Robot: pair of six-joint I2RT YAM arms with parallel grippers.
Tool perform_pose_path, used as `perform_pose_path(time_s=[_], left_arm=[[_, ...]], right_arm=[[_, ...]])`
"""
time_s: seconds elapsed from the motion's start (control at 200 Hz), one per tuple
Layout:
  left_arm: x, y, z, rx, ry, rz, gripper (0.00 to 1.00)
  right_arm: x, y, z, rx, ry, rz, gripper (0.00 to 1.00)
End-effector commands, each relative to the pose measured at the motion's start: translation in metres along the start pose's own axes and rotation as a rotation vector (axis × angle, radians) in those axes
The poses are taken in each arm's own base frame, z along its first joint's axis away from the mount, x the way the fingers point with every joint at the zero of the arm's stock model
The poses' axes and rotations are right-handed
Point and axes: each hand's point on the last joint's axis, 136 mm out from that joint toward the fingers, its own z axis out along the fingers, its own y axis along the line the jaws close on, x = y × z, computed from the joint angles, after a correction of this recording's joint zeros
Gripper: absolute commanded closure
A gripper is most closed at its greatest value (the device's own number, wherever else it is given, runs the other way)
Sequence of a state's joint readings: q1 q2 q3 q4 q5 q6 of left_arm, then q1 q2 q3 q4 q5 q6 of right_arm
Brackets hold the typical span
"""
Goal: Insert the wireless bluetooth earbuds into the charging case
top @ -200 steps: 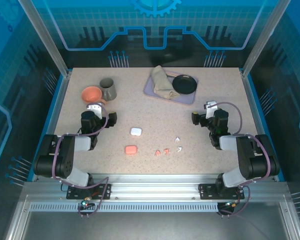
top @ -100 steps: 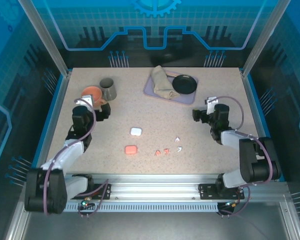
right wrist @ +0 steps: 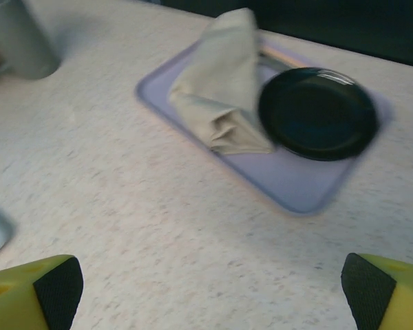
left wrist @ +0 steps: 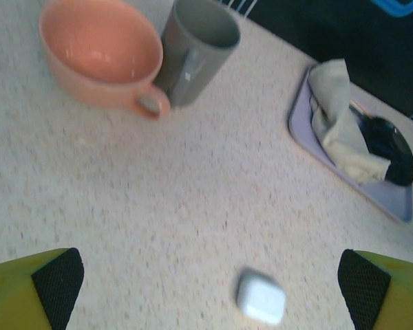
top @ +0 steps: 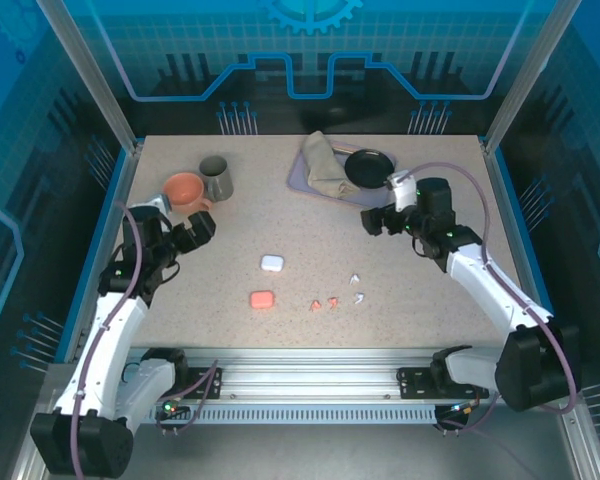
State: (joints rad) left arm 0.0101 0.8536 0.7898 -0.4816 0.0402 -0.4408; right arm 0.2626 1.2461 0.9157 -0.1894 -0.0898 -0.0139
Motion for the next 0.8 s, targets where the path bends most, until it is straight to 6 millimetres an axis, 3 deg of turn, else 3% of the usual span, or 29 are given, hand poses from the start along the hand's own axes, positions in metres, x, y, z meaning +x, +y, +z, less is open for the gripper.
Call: perform_pose_path(time_s=[0.0,0.29,0.515,0.795], left_arm=[[0.036,0.000,-0.011,0.018,0.155,-0.105,0.01],[0.057,0.003,-0.025,0.050,0.168,-0.149,0.01],[0.059,0.004,-0.045,0.047,0.149,-0.135,0.01],[0.057,0.012,-0.062,-0.004,0.127,-0.094,0.01]], right_arm=[[0.018,0.045,0.001,-0.154,0.174,-0.136,0.00],[0.017,0.115,0.023,-0.321,0.427,-0.351,0.00],[0.029,0.154,0.047,-0.366,0.609,-0.488,0.00],[0.053,0.185,0.080,-0.354,0.790,-0.688,0.01]])
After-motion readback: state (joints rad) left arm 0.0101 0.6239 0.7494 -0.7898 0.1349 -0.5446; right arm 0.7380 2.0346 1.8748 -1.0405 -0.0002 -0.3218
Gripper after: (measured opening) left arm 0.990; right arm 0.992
